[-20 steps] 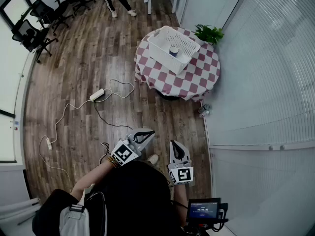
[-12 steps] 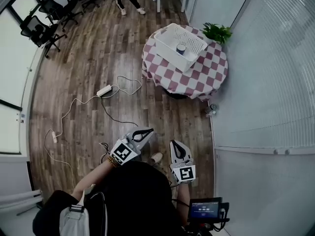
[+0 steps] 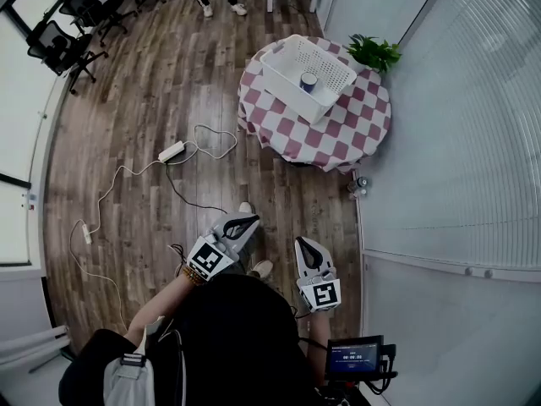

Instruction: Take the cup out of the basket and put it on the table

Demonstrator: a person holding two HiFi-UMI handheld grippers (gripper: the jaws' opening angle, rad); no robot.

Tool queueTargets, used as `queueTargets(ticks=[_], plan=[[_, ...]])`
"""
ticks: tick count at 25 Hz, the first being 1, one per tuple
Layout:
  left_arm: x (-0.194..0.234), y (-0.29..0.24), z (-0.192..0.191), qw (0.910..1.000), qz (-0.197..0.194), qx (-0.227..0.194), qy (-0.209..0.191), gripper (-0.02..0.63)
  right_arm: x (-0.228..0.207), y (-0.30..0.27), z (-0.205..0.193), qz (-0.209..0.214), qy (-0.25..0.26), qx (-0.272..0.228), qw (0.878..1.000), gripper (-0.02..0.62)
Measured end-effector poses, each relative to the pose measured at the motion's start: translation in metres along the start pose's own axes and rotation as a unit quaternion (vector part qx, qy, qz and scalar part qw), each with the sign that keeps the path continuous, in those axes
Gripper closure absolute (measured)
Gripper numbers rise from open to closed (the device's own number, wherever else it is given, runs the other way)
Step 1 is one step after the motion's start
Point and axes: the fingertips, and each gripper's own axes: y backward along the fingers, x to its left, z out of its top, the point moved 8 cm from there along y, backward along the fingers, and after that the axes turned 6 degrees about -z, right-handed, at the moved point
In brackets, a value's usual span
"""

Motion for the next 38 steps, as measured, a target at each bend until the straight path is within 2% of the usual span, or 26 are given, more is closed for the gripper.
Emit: queueTargets(ticks=[6, 14, 20, 26, 29, 32, 38], plan=[[0.056, -0.043, 0.005, 0.9994, -0.031, -0.012, 0.009, 0.603, -0.017, -0.045, 0.022, 0.004, 0.002, 0.023, 1.0, 0.584], [0.136, -0.068, 0.022, 0.9981, -0.045, -0.035, -0.022, 0.603, -0.053, -0.142, 0.047, 0.042, 0.017, 0.051, 0.998, 0.584], [0.208, -0.06, 0.014, 0.9988, -0.046, -0.017, 0.003, 0.603, -0.065, -0.219, 0.067, 0.02, 0.015, 0.039, 0.999, 0.584], [0.259, -0.066, 0.006, 0.999, -0.044, 0.001, 0.006, 0.603, -0.068, -0.264, 0.064, 0.038, 0.023, 0.066, 0.997, 0.584], [0.271, -0.073, 0.004, 0.9994, -0.024, 0.015, 0.02, 0.603, -0.077, -0.28, 0.06, 0.047, 0.025, 0.076, 0.996, 0.584], [0.288, -0.08, -0.003, 0.9981, 0.006, 0.034, 0.05, 0.603, -0.087, -0.303, 0.055, 0.058, 0.026, 0.074, 0.995, 0.584], [0.306, -0.103, 0.003, 0.994, 0.066, 0.018, 0.085, 0.603, -0.135, -0.342, 0.073, 0.106, 0.049, 0.083, 0.99, 0.584]])
